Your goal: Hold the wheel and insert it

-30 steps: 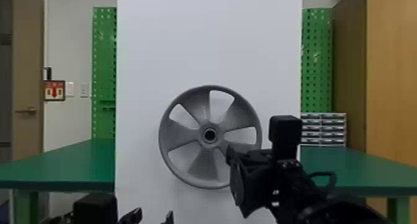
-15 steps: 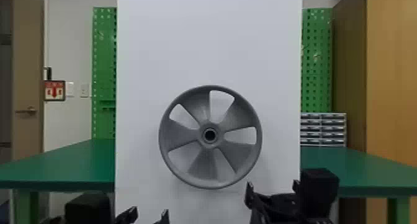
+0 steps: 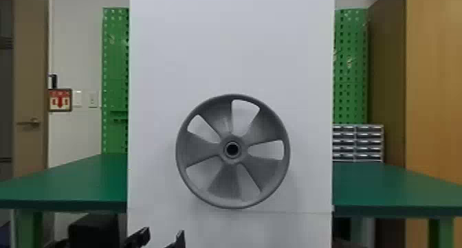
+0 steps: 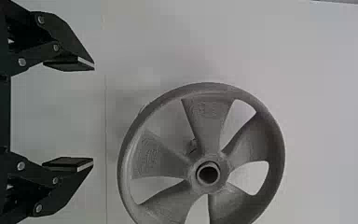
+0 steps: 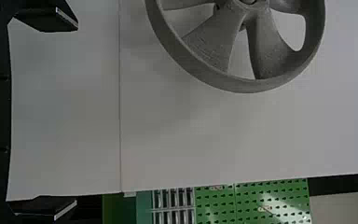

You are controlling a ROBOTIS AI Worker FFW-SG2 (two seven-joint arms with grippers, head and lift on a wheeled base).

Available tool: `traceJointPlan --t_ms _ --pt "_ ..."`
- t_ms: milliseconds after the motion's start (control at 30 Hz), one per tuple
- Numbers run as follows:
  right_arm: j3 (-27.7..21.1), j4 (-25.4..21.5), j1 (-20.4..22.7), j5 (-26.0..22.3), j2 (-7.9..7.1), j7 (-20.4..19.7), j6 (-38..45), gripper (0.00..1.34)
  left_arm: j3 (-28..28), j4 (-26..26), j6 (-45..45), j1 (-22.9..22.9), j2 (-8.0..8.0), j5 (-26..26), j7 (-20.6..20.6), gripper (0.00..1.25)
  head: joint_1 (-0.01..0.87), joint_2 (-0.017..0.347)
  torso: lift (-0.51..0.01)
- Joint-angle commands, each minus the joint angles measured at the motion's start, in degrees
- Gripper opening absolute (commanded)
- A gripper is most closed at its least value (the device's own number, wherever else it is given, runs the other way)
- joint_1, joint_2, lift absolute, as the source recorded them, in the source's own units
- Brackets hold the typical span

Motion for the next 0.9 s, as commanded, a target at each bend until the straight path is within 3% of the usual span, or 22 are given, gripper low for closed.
traceJointPlan --t_ms 0,500,867 --pt "-0.28 0.12 2.66 0.64 -0.69 0.00 -1.34 1.34 0.18 0.00 -0.18 0.21 0.00 0.09 -0.06 0.73 0.005 0.074 -0.483" --pt "-0.55 2.49 9.51 1.79 -2.54 0.62 -6.79 1.34 0.45 0.00 -0.80 0.56 0.00 0.44 0.03 0.73 0.005 0.074 -0.483" --pt "-1.69 2.67 10.92 1.52 -2.36 0.71 -7.14 1.34 0.62 0.00 -0.97 0.92 0.00 0.44 -0.06 0.73 0.005 0.074 -0.483"
